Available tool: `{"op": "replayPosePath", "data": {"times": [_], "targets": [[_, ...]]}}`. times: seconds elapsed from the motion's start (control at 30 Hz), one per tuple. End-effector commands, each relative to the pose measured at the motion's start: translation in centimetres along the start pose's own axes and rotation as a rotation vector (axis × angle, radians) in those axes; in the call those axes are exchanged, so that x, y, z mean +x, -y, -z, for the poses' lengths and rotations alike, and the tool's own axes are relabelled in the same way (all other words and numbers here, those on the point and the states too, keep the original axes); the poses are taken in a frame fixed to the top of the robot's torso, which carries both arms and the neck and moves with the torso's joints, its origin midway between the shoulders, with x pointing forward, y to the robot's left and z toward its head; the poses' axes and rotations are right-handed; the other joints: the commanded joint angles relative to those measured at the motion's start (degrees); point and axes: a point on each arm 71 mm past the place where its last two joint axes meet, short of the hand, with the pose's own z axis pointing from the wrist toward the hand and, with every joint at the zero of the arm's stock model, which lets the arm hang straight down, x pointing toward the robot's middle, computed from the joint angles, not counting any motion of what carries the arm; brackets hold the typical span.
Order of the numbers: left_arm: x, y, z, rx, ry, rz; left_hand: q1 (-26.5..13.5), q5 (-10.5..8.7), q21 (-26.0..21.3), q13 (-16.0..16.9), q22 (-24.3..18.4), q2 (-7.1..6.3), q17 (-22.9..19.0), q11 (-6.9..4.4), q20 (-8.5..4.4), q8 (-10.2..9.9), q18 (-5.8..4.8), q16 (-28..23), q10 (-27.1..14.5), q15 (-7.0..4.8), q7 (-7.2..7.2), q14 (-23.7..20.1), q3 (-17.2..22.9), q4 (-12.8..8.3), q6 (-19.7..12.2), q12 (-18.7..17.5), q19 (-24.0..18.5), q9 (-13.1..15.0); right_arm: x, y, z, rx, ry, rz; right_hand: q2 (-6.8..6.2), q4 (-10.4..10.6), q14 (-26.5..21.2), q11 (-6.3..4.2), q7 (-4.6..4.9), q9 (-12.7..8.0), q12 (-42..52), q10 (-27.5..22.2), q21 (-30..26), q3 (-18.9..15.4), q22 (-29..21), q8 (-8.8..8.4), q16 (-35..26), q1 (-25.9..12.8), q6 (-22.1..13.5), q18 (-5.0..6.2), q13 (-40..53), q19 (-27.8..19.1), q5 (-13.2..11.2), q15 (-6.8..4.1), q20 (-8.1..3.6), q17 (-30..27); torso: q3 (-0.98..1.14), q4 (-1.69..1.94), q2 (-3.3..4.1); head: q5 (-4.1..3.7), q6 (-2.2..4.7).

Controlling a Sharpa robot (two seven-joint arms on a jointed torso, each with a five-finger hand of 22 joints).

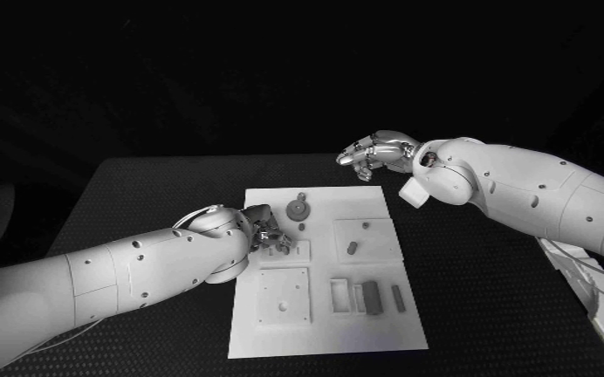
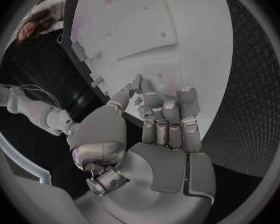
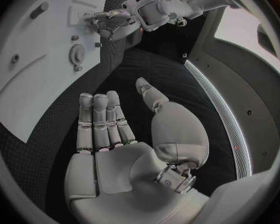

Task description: Assemble the parts on the task board

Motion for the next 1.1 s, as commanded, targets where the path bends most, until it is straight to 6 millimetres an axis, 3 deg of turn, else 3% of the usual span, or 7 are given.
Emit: {"op": "replayPosePath", "data": {"times": [0.03,0.23,0.53,1.0,1.03,1.1], "targets": [[-0.02,0.22,-0.02,0.007,-0.001,0.003,0.15,0.29,0.26,0.0,1.04,0.88,-0.04,0.21,-0.93,-0.26,1.77,0.19,-0.36,-0.59,0.32,-0.19,0.01,-0.52,0.03,0.2,-0.27,-0.1,0.17,-0.05,-0.05,-0.005,-0.017,0.003,0.05,0.38,-0.38,-0.08,0.3,-0.08,0.23,-0.39,-0.31,-0.11,0.08,-0.14,0.24,-0.62,-0.02,0.77,-0.09,0.22,-0.31,-0.12,0.29,-0.1,0.0,-0.01,0.0,0.02,-0.03],[0.05,0.15,-0.05,0.002,-0.014,0.013,0.43,0.88,0.21,-0.05,0.99,1.49,-0.11,0.35,-0.93,-0.56,1.72,0.13,-0.4,-0.55,0.47,-0.19,0.2,-1.9,-0.31,0.16,-0.26,-0.27,0.21,-0.05,-0.11,-0.003,-0.02,0.003,0.05,0.39,-0.39,-0.08,0.3,-0.08,0.24,-0.39,-0.31,-0.1,0.08,-0.14,0.24,-0.63,-0.02,0.77,-0.1,0.22,-0.31,-0.12,0.29,-0.11,-0.02,0.02,0.0,-0.03,-0.07],[0.22,-0.21,-0.04,-0.018,-0.056,0.074,2.14,4.08,0.2,-0.09,0.97,1.98,-0.2,0.54,-0.93,-0.91,1.59,0.11,-0.36,-0.4,0.7,-0.11,1.81,-4.75,-0.45,0.22,0.03,-0.46,0.21,0.03,-0.09,-0.001,-0.021,0.002,0.04,0.4,-0.39,-0.08,0.31,-0.09,0.26,-0.4,-0.31,-0.1,0.09,-0.14,0.26,-0.64,-0.03,0.77,-0.13,0.22,-0.32,-0.11,0.29,-0.13,-0.03,0.01,0.0,-0.12,-0.12],[0.57,-0.5,0.05,-0.032,-0.118,0.129,2.14,4.08,0.2,-0.09,0.97,1.98,-0.2,0.54,-0.93,-0.91,1.59,0.11,-0.36,-0.4,0.7,-0.11,1.81,-4.75,-0.45,0.22,0.03,-0.46,0.27,0.14,-0.07,0.003,-0.026,0.001,0.04,0.4,-0.39,-0.08,0.31,-0.09,0.26,-0.4,-0.31,-0.1,0.09,-0.14,0.26,-0.64,-0.03,0.77,-0.13,0.22,-0.32,-0.11,0.29,-0.13,-0.06,0.1,-0.03,-0.3,-0.21],[0.6,-0.49,0.07,-0.031,-0.122,0.128,7.25,1.15,0.09,-0.09,0.92,1.8,-0.2,0.58,-1.08,-0.9,1.85,0.09,-0.45,-0.55,0.43,-0.18,5.55,-5.55,-0.51,0.2,0.01,-0.41,0.26,0.16,-0.07,0.003,-0.026,0.0,0.04,0.4,-0.39,-0.08,0.31,-0.09,0.26,-0.4,-0.31,-0.1,0.09,-0.15,0.26,-0.65,-0.03,0.77,-0.13,0.22,-0.32,-0.11,0.29,-0.13,-0.05,0.07,-0.03,-0.29,-0.21],[0.68,-0.45,0.12,-0.028,-0.131,0.126,7.66,0.92,0.08,-0.09,0.91,1.78,-0.2,0.58,-1.09,-0.9,1.87,0.09,-0.46,-0.56,0.41,-0.18,5.84,-5.62,-0.51,0.2,0.0,-0.41,0.27,0.19,-0.06,0.003,-0.026,0.0,0.03,0.47,-0.4,-0.06,0.33,-0.11,0.28,-0.39,-0.32,-0.12,0.09,-0.2,0.26,-0.73,-0.12,0.77,-0.16,0.23,-0.32,-0.11,0.3,-0.14,-0.05,0.07,-0.04,-0.31,-0.23]]}}
